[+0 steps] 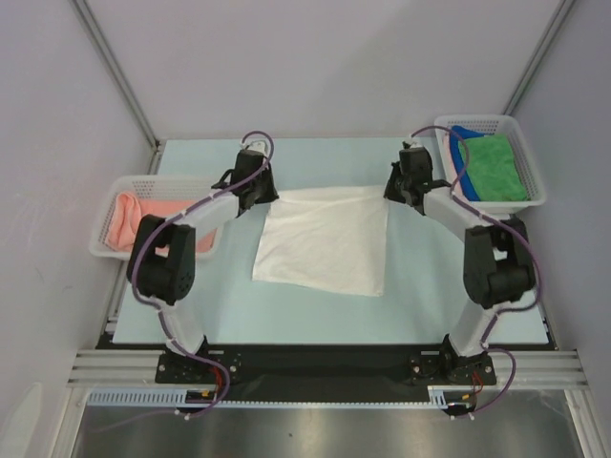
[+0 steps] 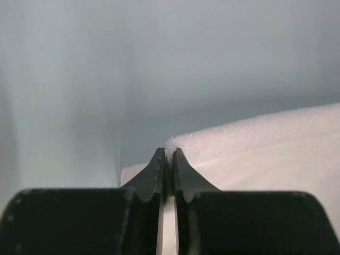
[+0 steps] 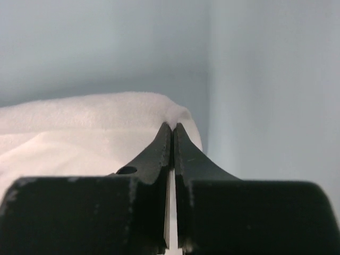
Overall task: Fold and stack the towels
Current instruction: Fold the towel
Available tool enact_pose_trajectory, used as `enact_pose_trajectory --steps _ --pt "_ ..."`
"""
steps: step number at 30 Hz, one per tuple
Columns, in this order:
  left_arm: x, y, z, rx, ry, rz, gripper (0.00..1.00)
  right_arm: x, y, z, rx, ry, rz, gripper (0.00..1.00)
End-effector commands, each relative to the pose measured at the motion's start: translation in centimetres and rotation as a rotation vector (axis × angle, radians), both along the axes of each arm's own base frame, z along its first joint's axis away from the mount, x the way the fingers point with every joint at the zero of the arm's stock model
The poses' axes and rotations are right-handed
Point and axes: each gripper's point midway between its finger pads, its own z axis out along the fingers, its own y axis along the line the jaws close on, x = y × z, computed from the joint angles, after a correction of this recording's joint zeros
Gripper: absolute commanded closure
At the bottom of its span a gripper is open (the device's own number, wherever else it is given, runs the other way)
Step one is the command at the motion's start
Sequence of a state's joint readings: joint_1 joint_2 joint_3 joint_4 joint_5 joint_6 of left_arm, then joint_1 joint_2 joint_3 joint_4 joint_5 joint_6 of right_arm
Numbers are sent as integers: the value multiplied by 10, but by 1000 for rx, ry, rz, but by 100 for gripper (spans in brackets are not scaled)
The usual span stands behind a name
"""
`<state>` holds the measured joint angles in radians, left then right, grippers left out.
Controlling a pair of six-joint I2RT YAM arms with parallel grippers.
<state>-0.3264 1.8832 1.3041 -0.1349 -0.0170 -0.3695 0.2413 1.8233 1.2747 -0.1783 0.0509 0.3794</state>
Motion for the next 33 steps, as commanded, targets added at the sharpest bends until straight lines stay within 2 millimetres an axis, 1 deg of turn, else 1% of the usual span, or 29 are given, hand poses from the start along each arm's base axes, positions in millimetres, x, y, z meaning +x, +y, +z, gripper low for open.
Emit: enact_pose_trajectory --steps 1,2,4,5,6,7,8,9,10,11,12,13,14,15,16,17,19,20,21,22,23,25,26,27,28,30,31,32,33 --pt "-8 1 105 -34 -312 64 100 -12 1 83 -29 -246 -30 100" --pt "-26 0 118 -38 -342 58 100 -24 9 93 -31 -269 -14 100" --pt "-44 4 136 -40 -392 80 100 -50 7 115 -31 -324 -20 100" --pt "-59 1 130 -31 -387 69 100 -58 7 123 -28 -343 -18 100" --pt "-74 4 156 -59 -446 71 100 -75 11 146 -8 -396 -4 100" --pt "-83 7 162 -49 -469 82 100 -86 6 146 -22 -400 -16 100" --pt "-99 2 161 -46 -477 61 100 -97 11 153 -18 -419 0 100" --pt "-109 2 167 -42 -493 57 100 -108 8 158 -19 -425 1 100" --pt "-123 11 191 -55 -558 74 100 -123 2 175 -3 -472 -6 100" --pt "-137 6 188 -57 -563 50 100 -133 1 184 4 -494 -6 100" --pt "-146 6 192 -63 -574 37 100 -143 0 189 6 -502 3 100" --pt "-160 13 214 -91 -635 41 100 -160 -1 206 29 -549 17 100" --pt "-172 6 218 -101 -654 6 100 -168 -5 214 32 -567 13 100" --pt "-182 8 220 -87 -654 -11 100 -177 -7 217 27 -564 21 100" --pt "-194 13 236 -88 -706 -29 100 -186 -7 227 37 -586 32 100" --pt "-206 8 245 -107 -732 -67 100 -198 -12 247 64 -632 42 100" --pt "-223 3 264 -125 -790 -139 100 -212 -14 262 82 -656 69 100" --pt "-235 10 286 -164 -846 -141 100 -220 -16 273 101 -680 78 100" --pt "-242 9 297 -179 -870 -168 100 -230 -13 290 126 -707 120 100" --pt "-249 11 308 -181 -901 -192 100 -234 -13 297 136 -719 135 100" --pt "-257 13 329 -211 -941 -210 100 -239 -12 306 146 -733 151 100" --pt "-272 14 347 -229 -989 -272 100 -252 -11 327 169 -771 196 100" --pt "-280 16 363 -251 -1018 -291 100 -255 -11 333 175 -781 207 100" --pt "-287 12 367 -254 -1028 -339 100 -260 -11 337 177 -783 225 100" --pt "-293 15 379 -269 -1050 -354 100 -268 -10 350 198 -810 247 100" --pt "-297 15 383 -267 -1043 -370 100 -274 -10 359 213 -821 264 100" --pt "-297 14 385 -270 -1037 -376 100 -278 -10 368 229 -833 272 100" --pt "-299 17 391 -283 -1044 -370 100 -280 -9 372 234 -835 279 100" --pt "-299 16 389 -288 -1018 -367 100 -282 -9 374 242 -831 282 100"
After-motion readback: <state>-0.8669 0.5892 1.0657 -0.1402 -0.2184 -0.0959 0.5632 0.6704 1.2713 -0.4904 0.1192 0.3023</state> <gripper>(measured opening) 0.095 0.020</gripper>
